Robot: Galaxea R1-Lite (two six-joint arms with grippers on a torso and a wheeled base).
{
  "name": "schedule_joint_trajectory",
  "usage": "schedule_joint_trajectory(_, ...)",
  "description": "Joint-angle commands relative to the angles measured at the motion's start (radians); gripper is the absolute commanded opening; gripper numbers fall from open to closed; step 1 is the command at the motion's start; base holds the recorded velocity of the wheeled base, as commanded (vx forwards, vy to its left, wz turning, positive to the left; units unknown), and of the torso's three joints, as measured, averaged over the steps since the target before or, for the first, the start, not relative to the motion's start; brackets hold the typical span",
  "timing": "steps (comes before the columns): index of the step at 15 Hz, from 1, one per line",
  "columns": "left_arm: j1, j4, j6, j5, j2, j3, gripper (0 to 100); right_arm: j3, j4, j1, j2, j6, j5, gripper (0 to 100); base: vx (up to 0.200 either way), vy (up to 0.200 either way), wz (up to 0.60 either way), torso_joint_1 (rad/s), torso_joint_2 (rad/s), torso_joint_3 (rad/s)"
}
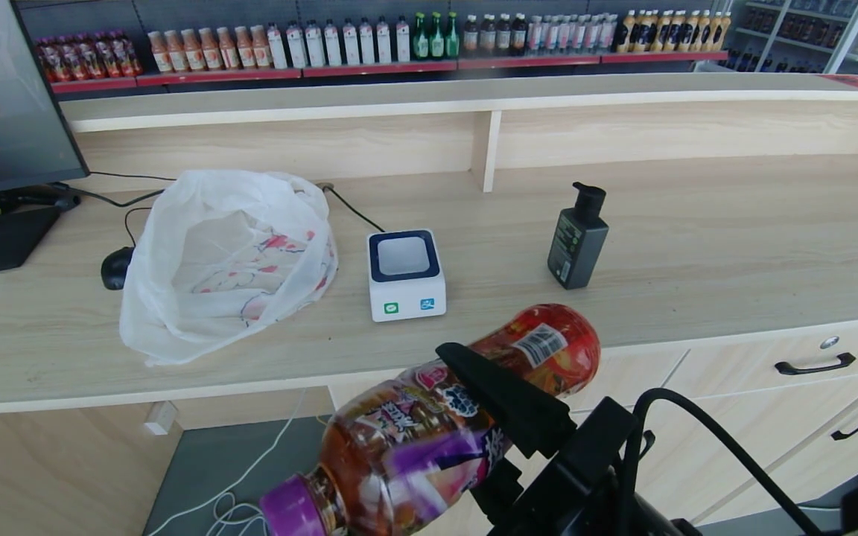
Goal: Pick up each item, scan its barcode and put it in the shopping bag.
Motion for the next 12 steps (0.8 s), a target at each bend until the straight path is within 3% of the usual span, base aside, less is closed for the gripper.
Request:
schedule_joint_trajectory(1, 0.000, 0.000, 0.000, 0.001, 0.000, 0.000, 100, -0.003, -0.001, 0.001, -0.002, 0.001, 0.000, 0, 0.000, 0.000, 0.00, 0.000, 0.00, 0.000)
schedule_joint_trajectory(7, 0.000, 0.000, 0.000, 0.001, 0.000, 0.000, 100, 0.000, -0.001, 0.001, -0.002, 0.009, 0.006, 0, 0.000, 0.000, 0.00, 0.000, 0.00, 0.000)
schedule_joint_trajectory(12, 0.000, 0.000, 0.000, 0.001, 0.000, 0.000, 100, 0.014, -0.001, 0.001, 0.016, 0.231, 0.003, 0, 0.000, 0.000, 0.00, 0.000, 0.00, 0.000)
